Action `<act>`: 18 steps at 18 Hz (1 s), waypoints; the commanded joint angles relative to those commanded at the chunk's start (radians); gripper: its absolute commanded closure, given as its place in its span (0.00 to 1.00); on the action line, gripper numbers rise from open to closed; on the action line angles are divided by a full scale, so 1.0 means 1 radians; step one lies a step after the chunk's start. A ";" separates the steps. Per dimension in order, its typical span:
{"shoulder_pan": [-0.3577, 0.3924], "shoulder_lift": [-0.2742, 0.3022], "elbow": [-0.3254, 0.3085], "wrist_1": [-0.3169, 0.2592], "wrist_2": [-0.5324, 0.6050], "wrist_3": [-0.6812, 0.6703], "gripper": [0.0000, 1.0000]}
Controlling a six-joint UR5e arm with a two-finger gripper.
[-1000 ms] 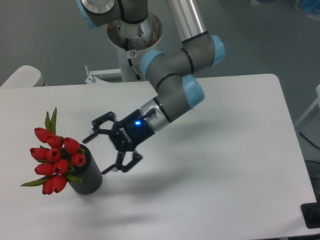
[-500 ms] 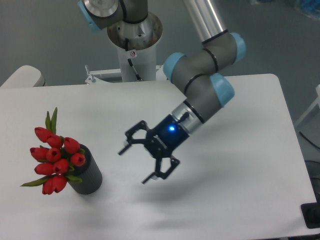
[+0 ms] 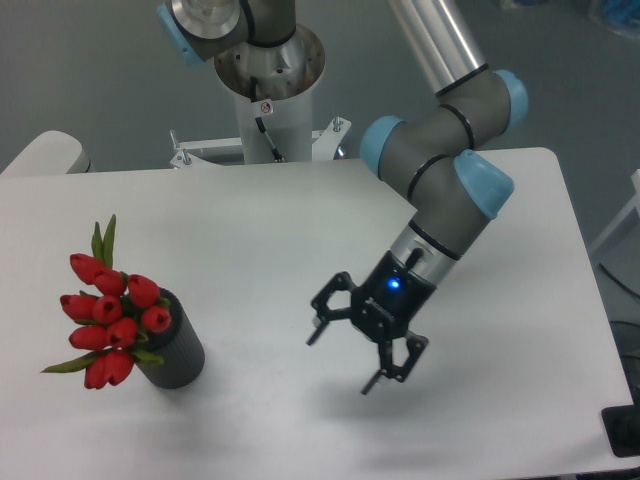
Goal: Insert the flowers into the vase
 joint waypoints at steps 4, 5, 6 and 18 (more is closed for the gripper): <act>-0.005 -0.009 0.014 -0.009 0.071 0.014 0.00; -0.006 -0.009 0.015 -0.011 0.095 0.037 0.00; -0.012 -0.009 0.017 -0.020 0.134 0.058 0.00; -0.089 -0.081 0.178 -0.295 0.621 0.291 0.00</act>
